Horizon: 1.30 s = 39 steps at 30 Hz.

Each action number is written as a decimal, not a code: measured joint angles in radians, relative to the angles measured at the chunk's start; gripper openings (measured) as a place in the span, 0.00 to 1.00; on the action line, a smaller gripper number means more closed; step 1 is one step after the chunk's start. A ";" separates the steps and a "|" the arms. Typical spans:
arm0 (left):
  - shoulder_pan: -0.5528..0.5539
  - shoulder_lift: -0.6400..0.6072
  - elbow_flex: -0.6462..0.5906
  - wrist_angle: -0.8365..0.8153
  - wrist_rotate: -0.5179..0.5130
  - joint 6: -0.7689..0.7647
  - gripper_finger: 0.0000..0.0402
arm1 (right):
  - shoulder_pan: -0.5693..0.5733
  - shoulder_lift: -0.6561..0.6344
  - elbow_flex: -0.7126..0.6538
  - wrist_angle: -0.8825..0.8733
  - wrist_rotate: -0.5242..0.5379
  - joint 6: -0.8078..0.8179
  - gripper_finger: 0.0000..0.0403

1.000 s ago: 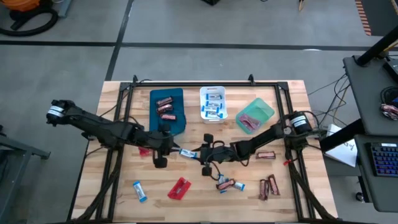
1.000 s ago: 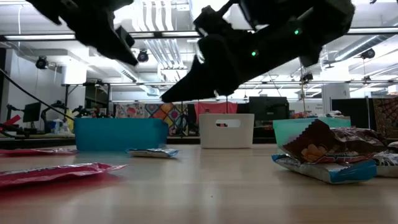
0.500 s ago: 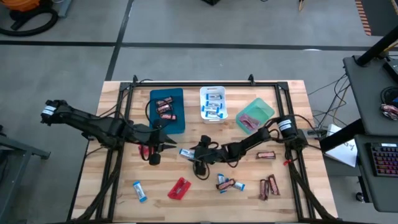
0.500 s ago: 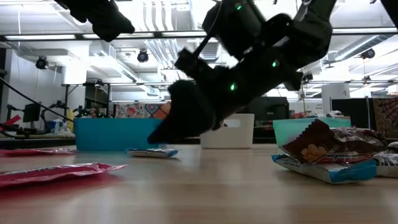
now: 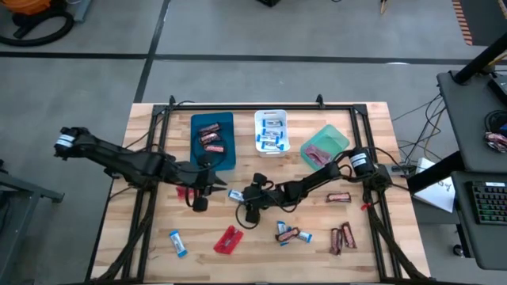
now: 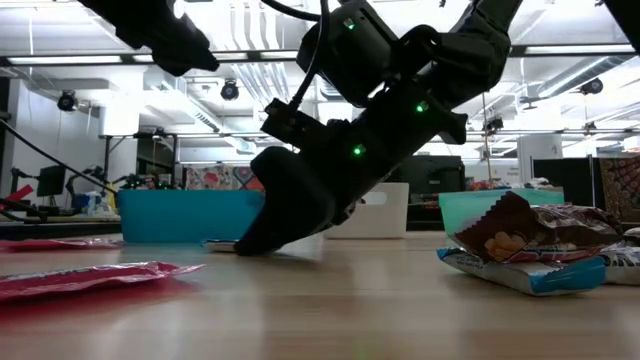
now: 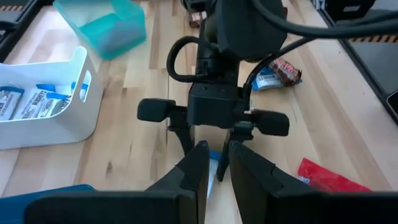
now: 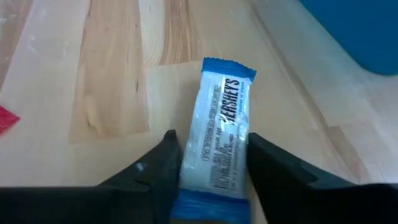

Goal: Sort candy
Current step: Put the white chocolate into the white bin

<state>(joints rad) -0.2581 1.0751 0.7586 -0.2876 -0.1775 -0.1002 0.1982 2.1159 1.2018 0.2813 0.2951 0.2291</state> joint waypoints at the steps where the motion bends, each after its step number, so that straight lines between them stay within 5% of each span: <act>1: 0.000 0.005 0.000 0.000 0.000 0.004 0.12 | 0.000 0.000 0.000 -0.001 -0.003 0.000 0.40; 6: 0.000 0.023 0.000 0.003 0.000 0.010 0.12 | 0.000 0.000 0.005 -0.007 -0.015 -0.013 0.27; 19: 0.000 0.029 0.000 0.001 0.000 0.010 0.12 | -0.015 -0.078 -0.002 -0.070 -0.097 -0.070 0.29; 30: 0.000 0.012 0.000 -0.055 -0.074 0.010 0.12 | -0.076 -0.363 0.000 -0.372 -0.127 -0.173 0.28; 39: 0.007 -0.034 0.000 -0.140 -0.113 0.012 0.12 | -0.315 -0.599 0.002 -0.626 -0.134 -0.305 0.28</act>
<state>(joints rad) -0.2513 1.0407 0.7586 -0.4280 -0.2909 -0.0878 -0.1172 1.5166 1.2034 -0.3450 0.1613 -0.0755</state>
